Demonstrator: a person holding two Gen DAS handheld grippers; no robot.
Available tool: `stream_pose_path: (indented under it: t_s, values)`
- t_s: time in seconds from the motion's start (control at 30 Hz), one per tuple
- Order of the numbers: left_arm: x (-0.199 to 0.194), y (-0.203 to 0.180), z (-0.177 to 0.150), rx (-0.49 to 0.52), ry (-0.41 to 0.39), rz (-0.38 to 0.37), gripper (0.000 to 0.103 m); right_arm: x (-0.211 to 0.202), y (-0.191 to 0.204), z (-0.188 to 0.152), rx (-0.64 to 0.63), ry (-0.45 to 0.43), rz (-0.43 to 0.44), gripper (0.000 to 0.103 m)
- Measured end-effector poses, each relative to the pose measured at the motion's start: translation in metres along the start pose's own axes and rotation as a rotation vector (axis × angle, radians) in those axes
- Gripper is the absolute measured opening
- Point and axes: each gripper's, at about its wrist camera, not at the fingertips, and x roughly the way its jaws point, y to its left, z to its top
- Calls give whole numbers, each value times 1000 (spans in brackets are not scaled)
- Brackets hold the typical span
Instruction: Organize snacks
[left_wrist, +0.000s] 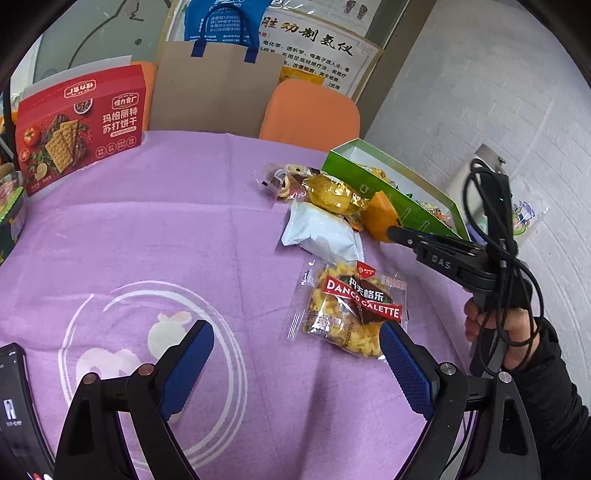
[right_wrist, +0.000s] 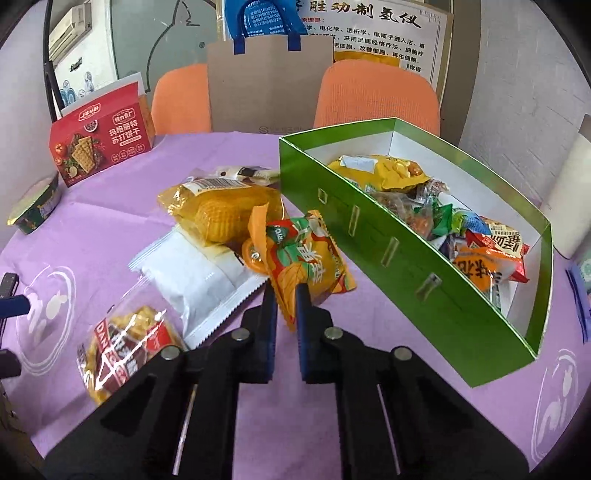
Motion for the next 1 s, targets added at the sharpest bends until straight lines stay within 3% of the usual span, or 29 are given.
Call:
stream_pose_path:
  t_s: [0.1,0.2,0.27,0.37,0.5,0.6,0.8,0.83,0.87,0.93,0.97,1.0]
  values:
    - [4,2,-1,-8,7,0,93,-21,-6,-19,-15,8,12,11]
    - [7,1,-1,-16,14,-3,93,-39,-8,-45,-50,47,46,18]
    - [10,-2,0,-16,18,-5,93,-50,-7,-60,-41,53,58,44]
    - [12,-8,0,-5,25,2,93,-63,-12,-69,3,14,65,64]
    - [11,-16,1,17,35,16,93,-64,-12,-58,61,-35,81,74]
    - [7,-21,1,29,31,22,93,-48,-10,-47,101,-20,67,79]
    - [1,-38,17,85,5,9,93,-18,-17,-44,168,9,50,79]
    - [2,-43,21,104,0,3,93,-17,-21,-46,179,10,65,70]
    - [5,-50,27,130,-2,-6,93,-16,-25,-48,188,16,90,46]
    - [14,-65,39,180,3,-35,92,-21,-35,-52,208,6,121,34]
    - [20,-72,45,203,7,-48,90,-25,-40,-54,208,11,111,18]
    - [28,-82,52,229,16,-48,87,-28,-44,-58,208,10,102,16]
